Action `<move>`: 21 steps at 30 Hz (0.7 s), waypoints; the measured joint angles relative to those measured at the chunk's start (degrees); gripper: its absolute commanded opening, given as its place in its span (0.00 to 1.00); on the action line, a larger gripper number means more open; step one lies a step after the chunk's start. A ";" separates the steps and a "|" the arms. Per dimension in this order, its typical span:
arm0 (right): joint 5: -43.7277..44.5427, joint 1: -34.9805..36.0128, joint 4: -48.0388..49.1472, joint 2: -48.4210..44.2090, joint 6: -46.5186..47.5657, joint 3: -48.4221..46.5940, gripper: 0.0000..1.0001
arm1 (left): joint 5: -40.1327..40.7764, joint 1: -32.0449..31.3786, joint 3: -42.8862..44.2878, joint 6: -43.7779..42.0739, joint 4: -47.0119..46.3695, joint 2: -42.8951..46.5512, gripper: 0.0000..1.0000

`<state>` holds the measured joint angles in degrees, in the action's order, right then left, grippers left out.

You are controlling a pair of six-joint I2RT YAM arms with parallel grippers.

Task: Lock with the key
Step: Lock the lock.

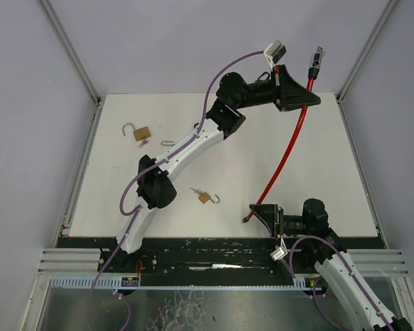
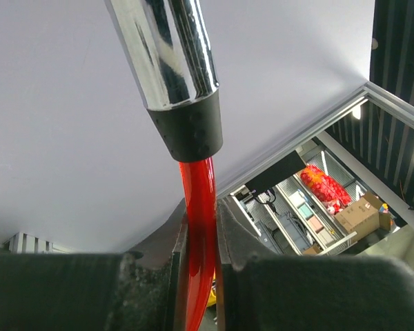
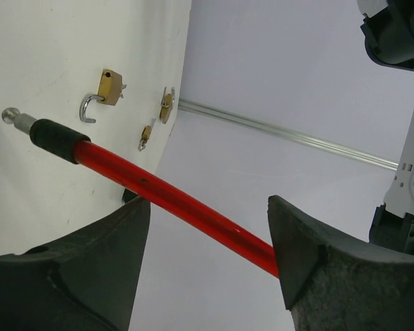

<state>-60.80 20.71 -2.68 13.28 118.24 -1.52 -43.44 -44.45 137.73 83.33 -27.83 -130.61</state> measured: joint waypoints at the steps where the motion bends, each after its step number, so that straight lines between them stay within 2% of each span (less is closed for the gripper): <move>1: 0.17 0.33 0.07 0.00 0.00 0.02 0.67 | 0.13 0.04 -0.20 0.22 -0.22 0.07 0.00; 6: 0.92 1.07 0.33 0.00 0.00 0.11 0.51 | 0.46 0.22 -3.89 0.83 -2.64 1.99 0.00; 13: 1.86 1.07 0.44 0.00 0.00 0.13 0.16 | 0.35 0.37 -5.53 1.55 -5.03 2.80 0.00; 17: 2.62 1.16 0.00 -0.24 0.00 -0.09 0.01 | -0.20 0.55 -7.96 1.51 -6.01 3.67 0.00; 21: 3.13 1.31 -5.20 -1.64 0.00 -2.27 0.00 | -0.31 1.22 -11.50 1.33 -8.04 5.09 0.00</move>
<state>-57.67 22.02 -7.88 11.64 118.24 -3.79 -43.75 -43.22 126.23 84.66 -35.88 -125.51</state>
